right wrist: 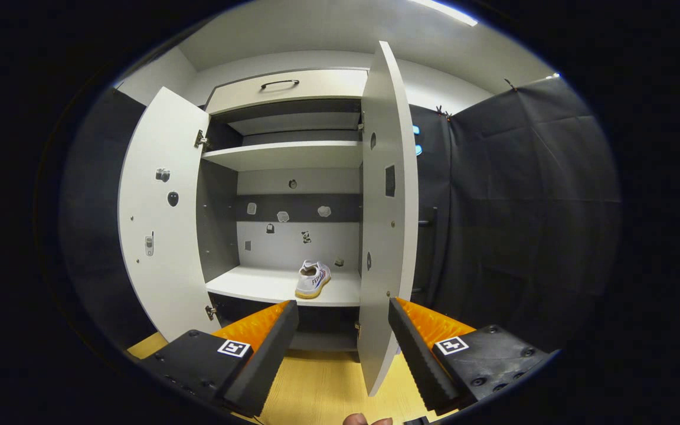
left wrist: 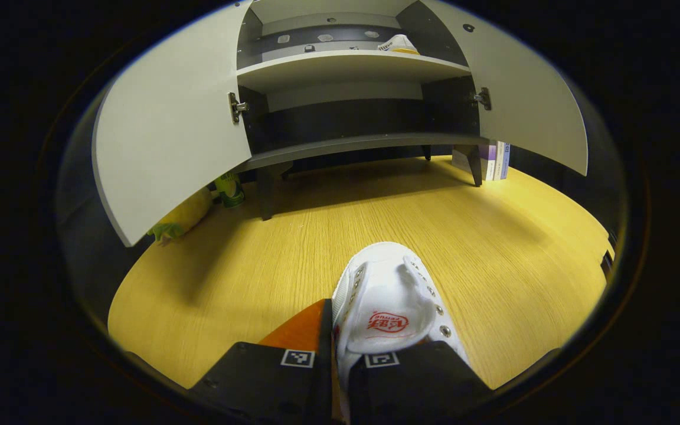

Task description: Grab one shoe with the right hand and put it into the shoe cabinet, grab the other shoe with the left hand and put it into the shoe cabinet; then close the right door with the right hand and the left door with the left hand.

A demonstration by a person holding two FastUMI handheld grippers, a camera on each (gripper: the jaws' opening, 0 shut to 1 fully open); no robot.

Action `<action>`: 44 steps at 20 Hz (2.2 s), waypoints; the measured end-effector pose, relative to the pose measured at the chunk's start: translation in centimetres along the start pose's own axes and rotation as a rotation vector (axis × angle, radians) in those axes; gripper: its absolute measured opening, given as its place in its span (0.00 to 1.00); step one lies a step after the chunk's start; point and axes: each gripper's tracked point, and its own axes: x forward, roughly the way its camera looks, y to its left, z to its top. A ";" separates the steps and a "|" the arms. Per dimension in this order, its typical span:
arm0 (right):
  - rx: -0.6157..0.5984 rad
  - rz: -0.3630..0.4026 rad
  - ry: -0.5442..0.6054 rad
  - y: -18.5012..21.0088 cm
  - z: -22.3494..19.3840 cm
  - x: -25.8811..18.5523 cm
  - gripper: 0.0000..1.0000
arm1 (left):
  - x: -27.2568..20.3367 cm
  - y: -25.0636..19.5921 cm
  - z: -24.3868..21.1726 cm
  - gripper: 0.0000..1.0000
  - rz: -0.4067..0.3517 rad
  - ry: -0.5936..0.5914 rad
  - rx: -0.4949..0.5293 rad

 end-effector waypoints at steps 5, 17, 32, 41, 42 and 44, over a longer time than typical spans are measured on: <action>0.020 0.007 0.018 -0.2 -0.6 -0.2 0.98 | -1.4 -0.1 1.3 0.09 -0.017 0.029 -0.053; 0.054 0.046 0.085 -2.5 -3.5 -1.5 0.98 | -11.8 1.5 14.2 0.08 0.073 -0.032 -0.155; 0.058 0.027 0.112 -8.1 -5.2 -1.5 0.98 | -9.7 6.1 40.3 0.08 0.164 -0.228 -0.282; 0.074 -0.034 0.110 -12.0 -5.5 -0.7 0.98 | 1.4 9.0 49.7 0.09 0.241 -0.211 -0.250; 0.075 -0.046 0.104 -12.6 -5.3 -0.4 0.98 | 2.8 9.4 50.3 0.08 0.247 -0.193 -0.254; 0.075 -0.073 0.100 -14.1 -5.3 -0.2 0.98 | 5.4 10.2 51.1 0.09 0.265 -0.163 -0.271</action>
